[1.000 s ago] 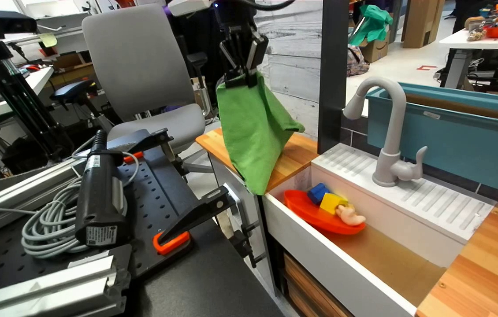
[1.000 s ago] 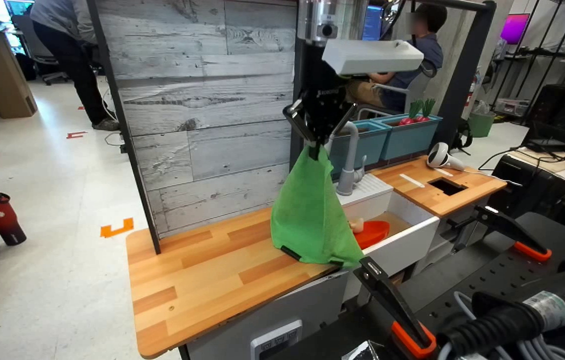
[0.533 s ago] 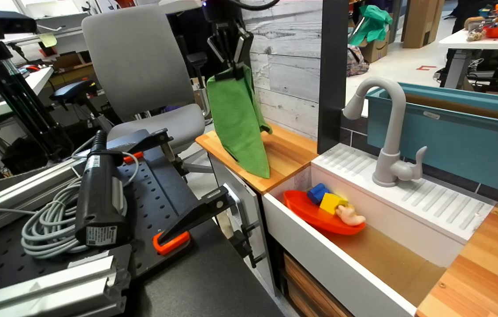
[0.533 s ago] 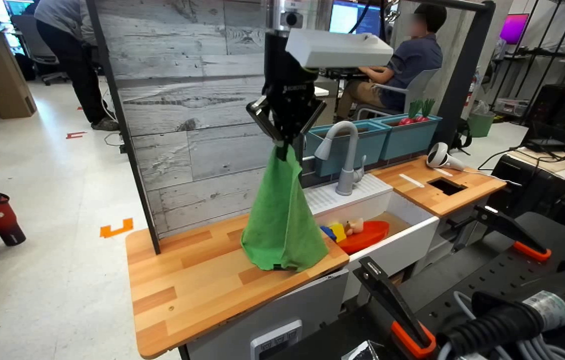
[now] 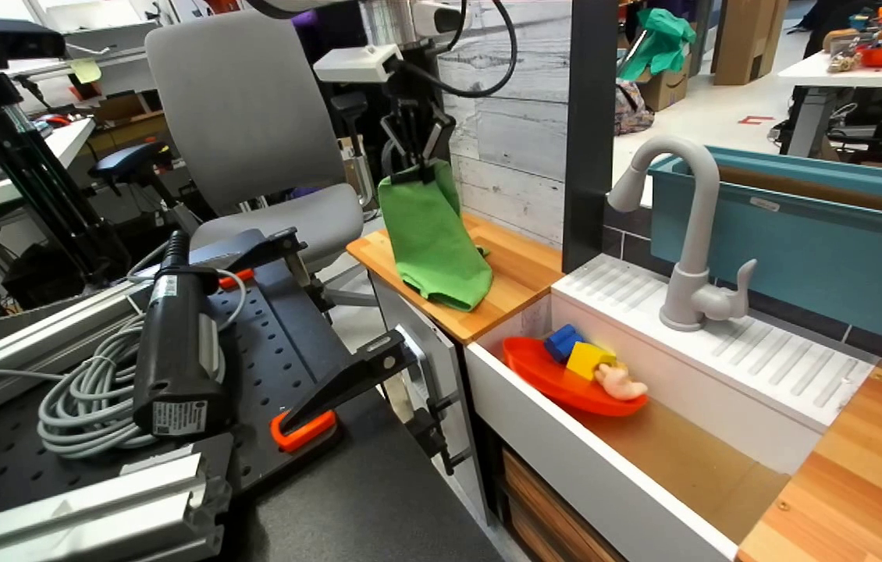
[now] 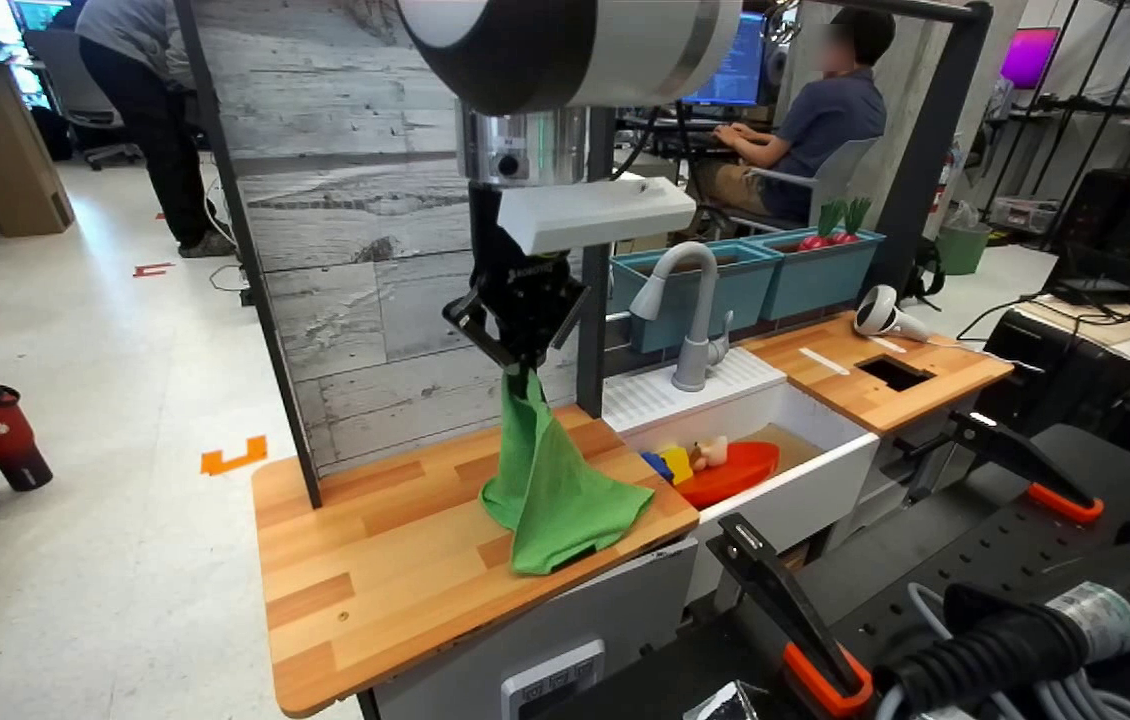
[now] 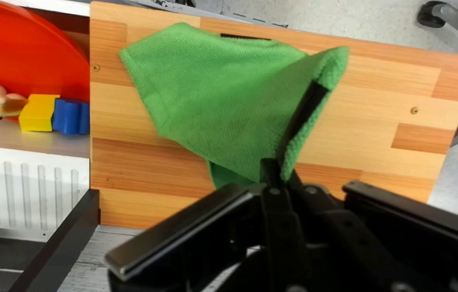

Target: Unfold the towel

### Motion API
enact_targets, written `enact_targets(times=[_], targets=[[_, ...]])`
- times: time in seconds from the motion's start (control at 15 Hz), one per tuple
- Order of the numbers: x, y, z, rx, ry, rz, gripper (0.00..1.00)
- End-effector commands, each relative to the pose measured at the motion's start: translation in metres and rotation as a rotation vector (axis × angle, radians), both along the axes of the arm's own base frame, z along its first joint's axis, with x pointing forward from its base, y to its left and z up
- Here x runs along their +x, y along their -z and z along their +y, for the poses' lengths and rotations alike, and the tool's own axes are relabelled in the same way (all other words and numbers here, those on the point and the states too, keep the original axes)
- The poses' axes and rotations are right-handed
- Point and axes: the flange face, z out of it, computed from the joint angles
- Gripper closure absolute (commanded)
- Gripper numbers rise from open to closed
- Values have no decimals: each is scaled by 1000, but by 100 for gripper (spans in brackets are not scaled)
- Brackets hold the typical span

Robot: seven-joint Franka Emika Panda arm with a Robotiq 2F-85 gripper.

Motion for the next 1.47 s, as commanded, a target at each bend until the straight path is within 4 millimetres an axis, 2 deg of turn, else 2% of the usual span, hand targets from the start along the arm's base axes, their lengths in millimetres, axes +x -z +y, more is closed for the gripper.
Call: enact_targets(times=[0.0, 0.4, 0.67, 0.93, 1.0, 1.07, 1.4], targets=[[22, 17, -1, -12, 1, 35, 99], [39, 62, -47, -42, 77, 125, 99], [38, 101, -78, -74, 118, 202, 99], [32, 135, -95, -97, 143, 278, 99], [31, 141, -97, -102, 148, 293, 72], [31, 144, -99, -103, 147, 300, 71], [29, 141, -96, -96, 129, 297, 35]])
